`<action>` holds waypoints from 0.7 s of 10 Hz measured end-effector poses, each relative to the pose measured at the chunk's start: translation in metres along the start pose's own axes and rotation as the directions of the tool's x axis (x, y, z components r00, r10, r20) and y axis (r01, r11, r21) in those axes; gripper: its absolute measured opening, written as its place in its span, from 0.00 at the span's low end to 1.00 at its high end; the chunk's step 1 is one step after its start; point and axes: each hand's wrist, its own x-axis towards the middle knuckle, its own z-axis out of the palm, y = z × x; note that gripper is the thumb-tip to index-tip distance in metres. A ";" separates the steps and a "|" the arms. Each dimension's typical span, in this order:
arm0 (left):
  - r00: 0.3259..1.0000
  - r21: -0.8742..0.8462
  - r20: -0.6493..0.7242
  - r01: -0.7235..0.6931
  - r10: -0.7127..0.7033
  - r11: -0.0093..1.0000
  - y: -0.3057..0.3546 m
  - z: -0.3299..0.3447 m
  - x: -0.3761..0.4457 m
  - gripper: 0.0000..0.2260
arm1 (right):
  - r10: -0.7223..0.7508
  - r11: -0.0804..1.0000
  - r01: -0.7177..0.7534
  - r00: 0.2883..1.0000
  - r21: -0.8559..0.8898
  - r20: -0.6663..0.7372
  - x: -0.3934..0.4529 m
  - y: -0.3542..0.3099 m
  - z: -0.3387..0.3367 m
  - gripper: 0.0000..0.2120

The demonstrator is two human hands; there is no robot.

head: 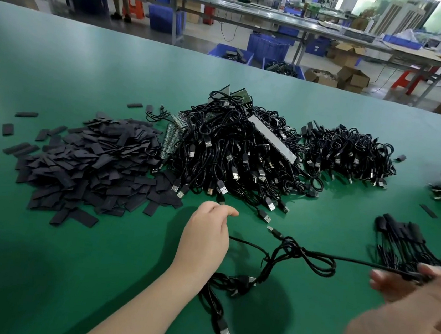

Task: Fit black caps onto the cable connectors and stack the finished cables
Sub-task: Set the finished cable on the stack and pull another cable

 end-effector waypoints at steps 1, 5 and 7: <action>0.998 0.058 -0.047 -0.033 0.035 0.998 0.001 -0.004 0.000 0.11 | 0.033 0.990 -0.047 0.994 -0.132 -0.108 -0.049 0.014 0.097 0.04; 0.887 0.228 0.348 -0.394 0.303 0.891 0.012 -0.002 -0.011 0.25 | 0.569 0.345 0.321 0.676 -0.882 0.469 -0.040 0.032 0.111 0.25; 0.889 0.209 0.356 -0.377 0.289 0.902 0.011 -0.002 -0.012 0.21 | 0.536 0.330 0.251 0.744 -0.910 0.399 -0.052 0.042 0.107 0.23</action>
